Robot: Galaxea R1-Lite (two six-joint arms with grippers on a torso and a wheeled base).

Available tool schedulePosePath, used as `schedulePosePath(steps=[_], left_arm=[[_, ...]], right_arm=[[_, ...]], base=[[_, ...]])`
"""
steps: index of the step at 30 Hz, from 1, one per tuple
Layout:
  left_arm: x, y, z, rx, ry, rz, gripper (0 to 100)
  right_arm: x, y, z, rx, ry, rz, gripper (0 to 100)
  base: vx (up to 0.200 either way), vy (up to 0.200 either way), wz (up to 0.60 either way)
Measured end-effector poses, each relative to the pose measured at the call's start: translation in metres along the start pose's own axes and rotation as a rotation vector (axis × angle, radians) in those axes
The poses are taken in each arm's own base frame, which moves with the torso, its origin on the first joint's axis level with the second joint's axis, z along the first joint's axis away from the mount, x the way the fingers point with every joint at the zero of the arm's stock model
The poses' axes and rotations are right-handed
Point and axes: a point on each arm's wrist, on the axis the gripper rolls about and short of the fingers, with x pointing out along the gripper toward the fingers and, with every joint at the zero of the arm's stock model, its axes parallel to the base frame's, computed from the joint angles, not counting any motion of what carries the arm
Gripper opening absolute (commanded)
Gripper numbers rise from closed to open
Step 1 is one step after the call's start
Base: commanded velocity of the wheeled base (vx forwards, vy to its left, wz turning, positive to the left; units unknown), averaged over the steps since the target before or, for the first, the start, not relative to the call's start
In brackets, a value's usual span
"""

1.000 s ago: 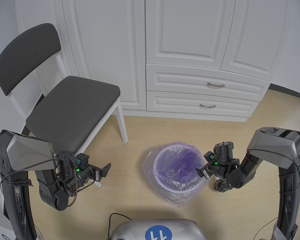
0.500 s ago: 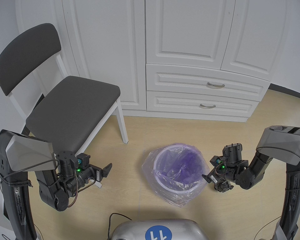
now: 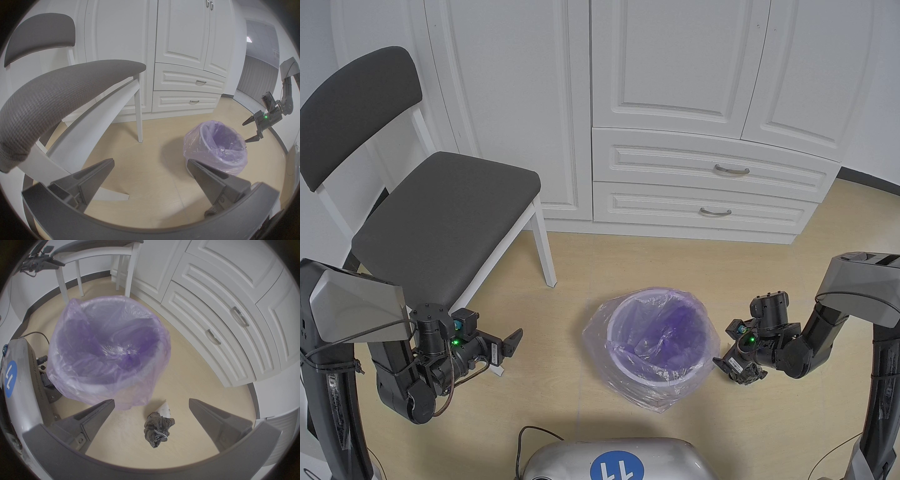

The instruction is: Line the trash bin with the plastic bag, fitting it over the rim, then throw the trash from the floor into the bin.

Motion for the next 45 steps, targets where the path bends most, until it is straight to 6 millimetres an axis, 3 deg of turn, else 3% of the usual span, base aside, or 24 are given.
schedulePosePath(steps=[15,24,30,37,45], left_arm=[[-0.002,-0.001,-0.003,-0.002,0.015,-0.005,100],[-0.007,0.001,-0.009,-0.013,0.047,0.001,100],[-0.009,0.001,-0.01,-0.016,0.051,-0.002,100],[-0.008,-0.001,-0.009,-0.013,0.046,-0.023,100],[-0.008,-0.003,-0.008,-0.005,0.045,-0.032,100]], right_arm=[[0.029,0.004,-0.008,0.006,0.013,0.031,100],[0.04,0.002,-0.017,0.071,0.035,0.135,100],[0.029,-0.016,-0.016,0.099,0.023,0.125,100],[0.006,-0.05,-0.011,0.149,-0.007,0.054,100],[0.0,-0.06,-0.009,0.165,-0.017,0.037,100]], base=[[0.0,0.0,0.0],[0.0,0.0,0.0],[0.0,0.0,0.0],[0.0,0.0,0.0],[0.0,0.0,0.0]])
